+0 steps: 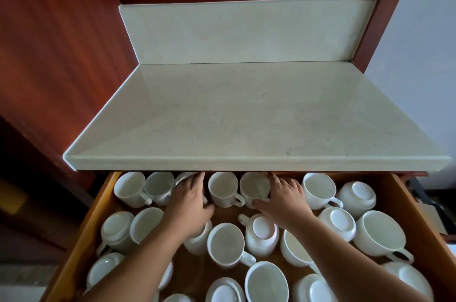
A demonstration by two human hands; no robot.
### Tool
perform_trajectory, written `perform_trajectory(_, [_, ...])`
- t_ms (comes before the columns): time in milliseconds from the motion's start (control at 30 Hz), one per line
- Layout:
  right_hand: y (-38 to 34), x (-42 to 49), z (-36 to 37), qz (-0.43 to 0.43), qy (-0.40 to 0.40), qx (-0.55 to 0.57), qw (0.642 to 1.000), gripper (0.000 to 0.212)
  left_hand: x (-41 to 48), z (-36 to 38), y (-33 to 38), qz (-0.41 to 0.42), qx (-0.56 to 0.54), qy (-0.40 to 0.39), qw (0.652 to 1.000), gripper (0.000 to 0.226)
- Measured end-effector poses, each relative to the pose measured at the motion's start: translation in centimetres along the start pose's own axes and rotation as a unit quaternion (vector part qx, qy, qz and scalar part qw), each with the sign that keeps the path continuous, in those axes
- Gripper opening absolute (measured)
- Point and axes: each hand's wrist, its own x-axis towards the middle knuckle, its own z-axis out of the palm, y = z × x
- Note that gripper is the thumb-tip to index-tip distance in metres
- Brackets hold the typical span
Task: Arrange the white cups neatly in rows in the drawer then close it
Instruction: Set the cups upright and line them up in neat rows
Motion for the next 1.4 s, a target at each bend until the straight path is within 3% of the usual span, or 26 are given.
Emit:
perform_trajectory(133, [-0.2,0.1,-0.2,0.002,-0.007,-0.002,1.000,0.083,-0.2,-1.6,-2.6,0.001,-0.002,-0.016,1.000,0.062])
perform_trajectory(267, [-0.5,0.4,0.0,0.006,-0.008,0.001,1.000,0.079,0.5,-1.6,-3.4,0.020,0.046,0.003,0.999,0.011])
perform_trajectory(433, [-0.6,0.7,-0.1,0.016,-0.017,-0.007,1.000,0.078,1.1,-1.2,-3.4,0.045,0.049,0.022,0.998,0.030])
perform_trajectory(567, [-0.8,0.8,-0.2,0.020,-0.020,-0.017,0.999,0.075,1.0,-0.9,-3.5,0.061,0.031,0.048,0.996,0.014])
perform_trajectory(700, [-0.8,0.7,-0.2,0.024,-0.020,-0.013,0.999,0.077,1.0,-0.8,-2.7,0.131,-0.018,0.048,0.990,0.039])
perform_trajectory(900, [-0.8,0.7,0.1,0.027,-0.016,-0.013,0.999,0.078,2.0,0.4,-2.0,0.220,0.052,0.041,0.973,0.018])
perform_trajectory(1100, [-1.0,0.8,0.2,0.024,-0.015,-0.018,0.999,0.079,2.4,1.0,-2.7,0.231,0.084,0.066,0.967,0.011])
perform_trajectory(1400, [-1.0,1.1,0.3,0.022,-0.029,-0.020,0.999,0.081,2.3,0.8,-2.7,0.201,0.087,0.041,0.975,0.011])
